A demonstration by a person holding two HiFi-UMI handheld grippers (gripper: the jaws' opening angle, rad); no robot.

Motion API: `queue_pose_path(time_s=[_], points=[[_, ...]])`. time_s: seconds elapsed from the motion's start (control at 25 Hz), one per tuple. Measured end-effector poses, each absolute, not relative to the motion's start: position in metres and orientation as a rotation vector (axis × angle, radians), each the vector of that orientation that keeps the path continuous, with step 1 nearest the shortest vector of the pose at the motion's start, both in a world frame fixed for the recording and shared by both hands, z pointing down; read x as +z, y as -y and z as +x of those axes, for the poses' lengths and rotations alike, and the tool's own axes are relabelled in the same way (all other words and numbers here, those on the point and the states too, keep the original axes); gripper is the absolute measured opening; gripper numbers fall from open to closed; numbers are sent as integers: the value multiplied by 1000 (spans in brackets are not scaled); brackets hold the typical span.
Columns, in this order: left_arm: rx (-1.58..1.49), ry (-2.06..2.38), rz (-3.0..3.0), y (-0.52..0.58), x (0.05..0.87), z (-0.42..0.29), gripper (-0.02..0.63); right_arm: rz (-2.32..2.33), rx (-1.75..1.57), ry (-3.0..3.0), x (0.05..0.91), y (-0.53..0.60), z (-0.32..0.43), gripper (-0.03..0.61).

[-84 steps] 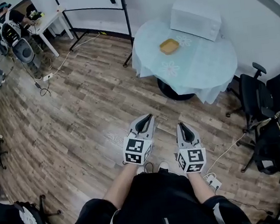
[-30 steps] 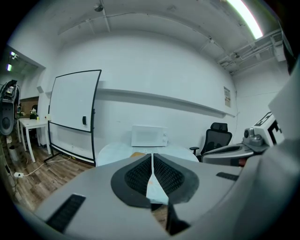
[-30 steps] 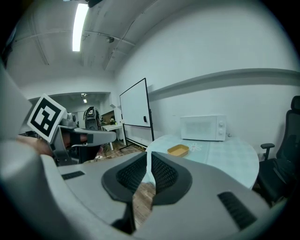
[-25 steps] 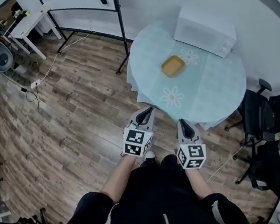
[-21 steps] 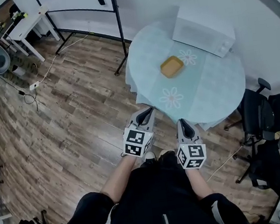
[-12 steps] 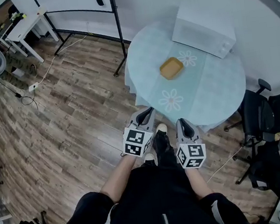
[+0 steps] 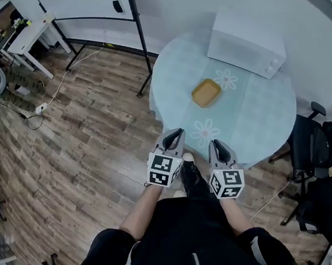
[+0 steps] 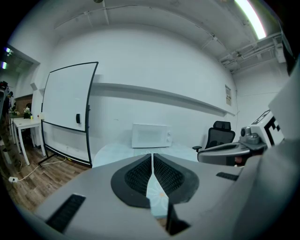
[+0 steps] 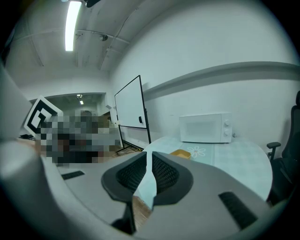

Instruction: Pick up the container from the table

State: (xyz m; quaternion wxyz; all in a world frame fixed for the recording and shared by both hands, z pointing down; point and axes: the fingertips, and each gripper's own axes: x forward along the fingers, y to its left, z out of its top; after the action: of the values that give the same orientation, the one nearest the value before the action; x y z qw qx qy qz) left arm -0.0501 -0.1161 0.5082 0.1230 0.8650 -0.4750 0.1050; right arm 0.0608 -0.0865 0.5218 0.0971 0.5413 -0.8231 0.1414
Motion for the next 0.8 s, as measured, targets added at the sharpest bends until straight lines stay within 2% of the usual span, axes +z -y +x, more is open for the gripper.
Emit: queue_pose_path(time_s=[0.36,0.8], points=[[319,1391,2498,196,507,-51,26,1585,453,2429,525,173,62,32],[351,1385,2455,267,513,-44,26,1532,513,2410,544,256,66,94]])
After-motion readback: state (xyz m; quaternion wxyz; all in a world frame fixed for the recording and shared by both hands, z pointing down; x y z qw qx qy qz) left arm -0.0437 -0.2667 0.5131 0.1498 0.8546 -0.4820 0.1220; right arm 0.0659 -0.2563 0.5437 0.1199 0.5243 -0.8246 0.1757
